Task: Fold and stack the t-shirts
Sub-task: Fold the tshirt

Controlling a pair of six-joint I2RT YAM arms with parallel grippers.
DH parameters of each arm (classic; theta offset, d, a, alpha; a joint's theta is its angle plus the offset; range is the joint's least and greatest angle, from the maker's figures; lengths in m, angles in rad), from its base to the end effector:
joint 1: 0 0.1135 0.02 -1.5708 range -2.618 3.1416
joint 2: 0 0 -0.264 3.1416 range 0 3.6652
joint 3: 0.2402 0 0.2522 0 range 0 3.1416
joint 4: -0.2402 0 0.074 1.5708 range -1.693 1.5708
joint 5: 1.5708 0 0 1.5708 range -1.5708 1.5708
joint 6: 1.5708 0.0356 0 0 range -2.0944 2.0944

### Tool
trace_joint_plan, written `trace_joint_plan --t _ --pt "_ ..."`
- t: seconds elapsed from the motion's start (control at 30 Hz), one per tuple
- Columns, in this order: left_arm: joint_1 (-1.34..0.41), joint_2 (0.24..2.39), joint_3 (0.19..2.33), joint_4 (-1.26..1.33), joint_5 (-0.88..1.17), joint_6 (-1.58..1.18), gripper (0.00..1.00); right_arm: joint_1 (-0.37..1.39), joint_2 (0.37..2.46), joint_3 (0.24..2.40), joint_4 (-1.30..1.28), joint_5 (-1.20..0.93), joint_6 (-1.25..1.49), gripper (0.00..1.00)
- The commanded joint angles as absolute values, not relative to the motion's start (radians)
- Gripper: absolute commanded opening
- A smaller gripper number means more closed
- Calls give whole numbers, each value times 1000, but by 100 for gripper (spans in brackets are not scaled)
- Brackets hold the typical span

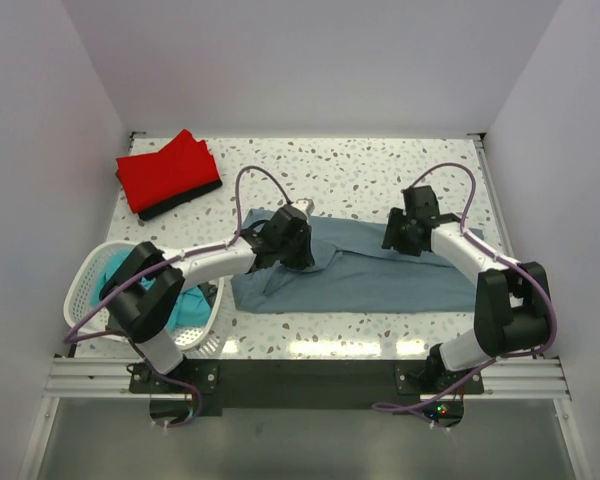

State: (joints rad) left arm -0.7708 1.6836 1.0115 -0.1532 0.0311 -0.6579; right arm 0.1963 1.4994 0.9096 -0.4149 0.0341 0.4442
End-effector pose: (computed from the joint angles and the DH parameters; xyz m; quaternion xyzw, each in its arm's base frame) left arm 0.2525 -0.2468 0.1897 0.0582 0.9294 -0.2495 0.2656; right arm 0.2914 0.0567 0.1980 0.1234 0.9521 0.0724 0.2702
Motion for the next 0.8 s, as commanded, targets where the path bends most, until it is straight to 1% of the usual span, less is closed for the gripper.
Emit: trace_joint_plan --t 0.0,0.27,0.43,0.47,0.5,0.57,0.6,0.67,0.7,0.77 --pt "-798 1623 991 -158 38 -732 0 204 1460 894 -410 25 442 52" --pt "-862 1629 979 -160 51 -784 0 204 1460 876 -400 26 442 52" --pt "-905 1661 1011 -164 60 -792 1 206 1457 870 -400 28 440 52" --pt "-911 1667 1018 -175 55 -790 6 204 1456 870 -402 26 440 52" --pt "-914 1674 1025 -186 57 -788 15 206 1454 868 -402 28 440 52" --pt "-925 1677 1032 -186 58 -785 20 204 1451 865 -405 29 440 52" --pt "-928 1675 1035 -186 58 -784 27 206 1448 861 -406 29 440 52" --pt "-936 1666 1045 -192 57 -781 35 206 1436 858 -411 35 436 52" --pt "-936 1654 1046 -192 61 -781 42 206 1431 854 -413 40 433 52" --pt "-936 1632 1048 -187 60 -781 49 207 1419 854 -423 52 426 52"
